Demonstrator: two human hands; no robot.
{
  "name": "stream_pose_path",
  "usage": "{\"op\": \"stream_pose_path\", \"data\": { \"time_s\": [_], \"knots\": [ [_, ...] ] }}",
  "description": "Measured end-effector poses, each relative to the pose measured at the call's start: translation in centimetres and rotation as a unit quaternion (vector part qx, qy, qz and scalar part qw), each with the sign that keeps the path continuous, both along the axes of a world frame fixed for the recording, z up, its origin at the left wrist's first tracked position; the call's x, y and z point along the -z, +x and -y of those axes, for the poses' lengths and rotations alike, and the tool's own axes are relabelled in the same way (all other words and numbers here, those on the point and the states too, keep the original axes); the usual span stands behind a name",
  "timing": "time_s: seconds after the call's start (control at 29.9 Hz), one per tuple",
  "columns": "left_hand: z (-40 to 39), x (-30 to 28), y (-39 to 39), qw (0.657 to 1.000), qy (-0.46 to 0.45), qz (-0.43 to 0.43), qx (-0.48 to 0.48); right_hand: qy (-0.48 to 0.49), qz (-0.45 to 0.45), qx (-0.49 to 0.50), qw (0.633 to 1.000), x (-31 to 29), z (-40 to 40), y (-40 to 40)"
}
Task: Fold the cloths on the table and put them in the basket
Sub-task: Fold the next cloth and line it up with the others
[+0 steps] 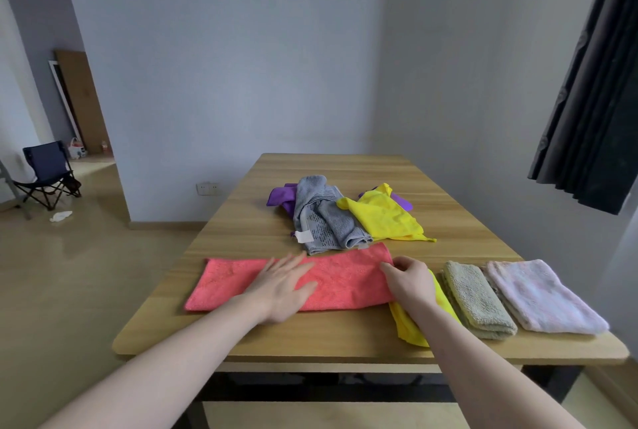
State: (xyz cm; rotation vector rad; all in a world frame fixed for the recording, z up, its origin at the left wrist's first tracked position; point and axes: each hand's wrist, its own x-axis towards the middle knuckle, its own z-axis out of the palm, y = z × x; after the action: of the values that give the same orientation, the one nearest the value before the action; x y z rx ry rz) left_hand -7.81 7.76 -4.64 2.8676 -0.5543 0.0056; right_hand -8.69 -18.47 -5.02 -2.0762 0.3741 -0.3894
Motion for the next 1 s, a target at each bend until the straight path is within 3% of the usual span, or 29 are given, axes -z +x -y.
{"op": "stream_pose_path", "data": {
  "time_s": [0.23, 0.37, 0.57, 1.0],
  "knots": [
    [-9.1, 1.9, -0.3, 0.988, -0.035, 0.040, -0.145, 0.053, 0.003, 0.022, 0.998, 0.0, 0.2, 0.4],
    [-10.0, 2.8, -1.1, 0.976, -0.110, 0.053, -0.182, 0.088, 0.014, 0.040, 0.995, 0.0, 0.6, 0.4],
    [-9.9, 2.7, -1.0, 0.967, -0.152, 0.050, -0.200, 0.122, 0.020, 0.060, 0.991, -0.1, 0.7, 0.3],
    [-10.1, 2.5, -1.1, 0.976, -0.115, 0.054, -0.178, 0.089, -0.035, 0.067, 0.993, -4.7, 1.3, 0.6]
  ]
}}
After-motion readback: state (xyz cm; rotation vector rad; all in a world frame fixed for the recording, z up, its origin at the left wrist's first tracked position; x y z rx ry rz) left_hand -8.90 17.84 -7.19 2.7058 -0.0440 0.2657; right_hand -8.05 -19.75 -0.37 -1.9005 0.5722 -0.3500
